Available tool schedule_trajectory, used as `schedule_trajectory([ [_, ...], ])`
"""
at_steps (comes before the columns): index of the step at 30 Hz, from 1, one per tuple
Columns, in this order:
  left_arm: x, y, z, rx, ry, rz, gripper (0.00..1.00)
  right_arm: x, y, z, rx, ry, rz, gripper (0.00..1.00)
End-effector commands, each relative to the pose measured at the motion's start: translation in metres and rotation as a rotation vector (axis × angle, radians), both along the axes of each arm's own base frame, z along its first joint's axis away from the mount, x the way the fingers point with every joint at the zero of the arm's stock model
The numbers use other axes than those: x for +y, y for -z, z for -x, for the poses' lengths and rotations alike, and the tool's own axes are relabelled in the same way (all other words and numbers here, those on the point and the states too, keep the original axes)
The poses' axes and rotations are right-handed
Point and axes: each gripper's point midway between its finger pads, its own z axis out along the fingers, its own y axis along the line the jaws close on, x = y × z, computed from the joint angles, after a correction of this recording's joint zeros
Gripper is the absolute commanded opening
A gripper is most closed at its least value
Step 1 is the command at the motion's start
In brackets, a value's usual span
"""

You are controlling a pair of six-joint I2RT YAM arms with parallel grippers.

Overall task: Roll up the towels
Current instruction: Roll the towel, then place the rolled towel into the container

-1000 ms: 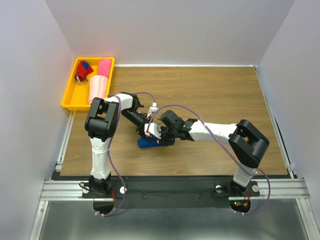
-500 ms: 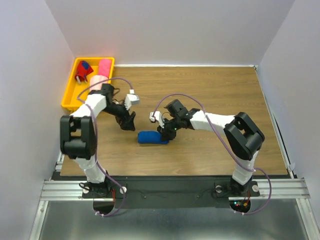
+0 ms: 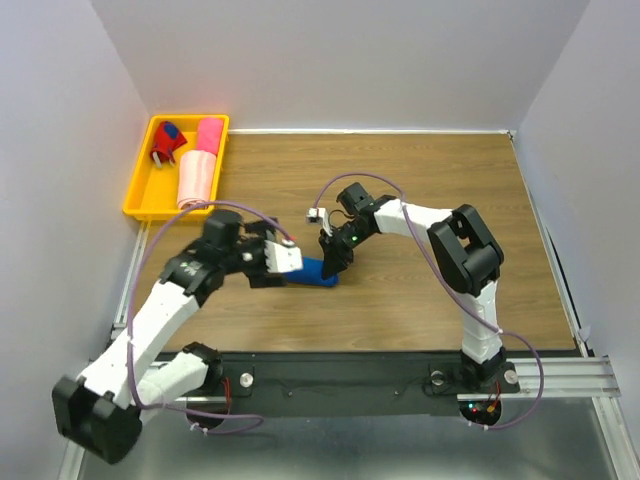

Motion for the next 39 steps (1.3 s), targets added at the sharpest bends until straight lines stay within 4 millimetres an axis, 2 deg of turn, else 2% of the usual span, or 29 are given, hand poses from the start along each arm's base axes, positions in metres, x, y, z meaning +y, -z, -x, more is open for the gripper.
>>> schedule_trajectory([
  [1, -0.019, 0.055, 0.018, 0.055, 0.025, -0.149, 0.99, -0.011, 0.022, 0.024, 0.15, -0.01, 0.076, 0.01],
  [3, -0.026, 0.067, 0.022, 0.04, 0.039, -0.168, 0.99, -0.01, 0.024, 0.021, 0.182, -0.001, 0.07, 0.0],
  [4, -0.039, 0.071, 0.027, 0.018, 0.081, -0.17, 0.99, -0.011, 0.025, 0.022, 0.2, 0.001, 0.07, 0.01],
  [5, -0.044, 0.07, 0.026, -0.006, 0.088, -0.17, 0.99, -0.011, 0.026, 0.021, 0.209, 0.004, 0.067, 0.01],
  [11, -0.067, 0.095, 0.027, -0.004, 0.179, -0.236, 0.99, -0.012, 0.03, 0.017, 0.275, 0.013, 0.043, 0.01],
  [13, -0.074, 0.098, 0.023, -0.025, 0.181, -0.231, 0.99, -0.011, 0.032, 0.018, 0.293, 0.008, 0.038, 0.01],
  [14, -0.073, 0.107, 0.021, -0.017, 0.174, -0.247, 0.99, -0.01, 0.032, 0.018, 0.293, 0.004, 0.033, 0.01],
  [18, -0.074, 0.123, 0.008, -0.074, 0.141, -0.284, 0.99, -0.012, 0.038, 0.024, 0.328, -0.019, 0.032, 0.01],
  [24, -0.074, 0.135, 0.003, -0.1, 0.141, -0.305, 0.98, -0.01, 0.042, 0.026, 0.362, -0.038, 0.019, 0.01],
  [28, -0.072, 0.149, 0.006, -0.064, 0.148, -0.327, 0.84, -0.009, 0.046, 0.027, 0.379, -0.041, 0.017, 0.01],
  [30, -0.074, 0.15, 0.007, -0.051, 0.145, -0.314, 0.81, -0.01, 0.049, 0.027, 0.383, -0.041, 0.023, 0.01],
  [34, -0.074, 0.156, 0.02, -0.036, 0.2, -0.295, 0.79, -0.014, 0.064, 0.028, 0.384, -0.046, 0.053, 0.01],
  [36, -0.073, 0.152, 0.024, -0.051, 0.221, -0.273, 0.8, -0.017, 0.067, 0.029, 0.376, -0.051, 0.062, 0.01],
  [39, -0.064, 0.155, 0.028, -0.05, 0.237, -0.264, 0.8, -0.022, 0.072, 0.031, 0.354, -0.067, 0.073, 0.0],
])
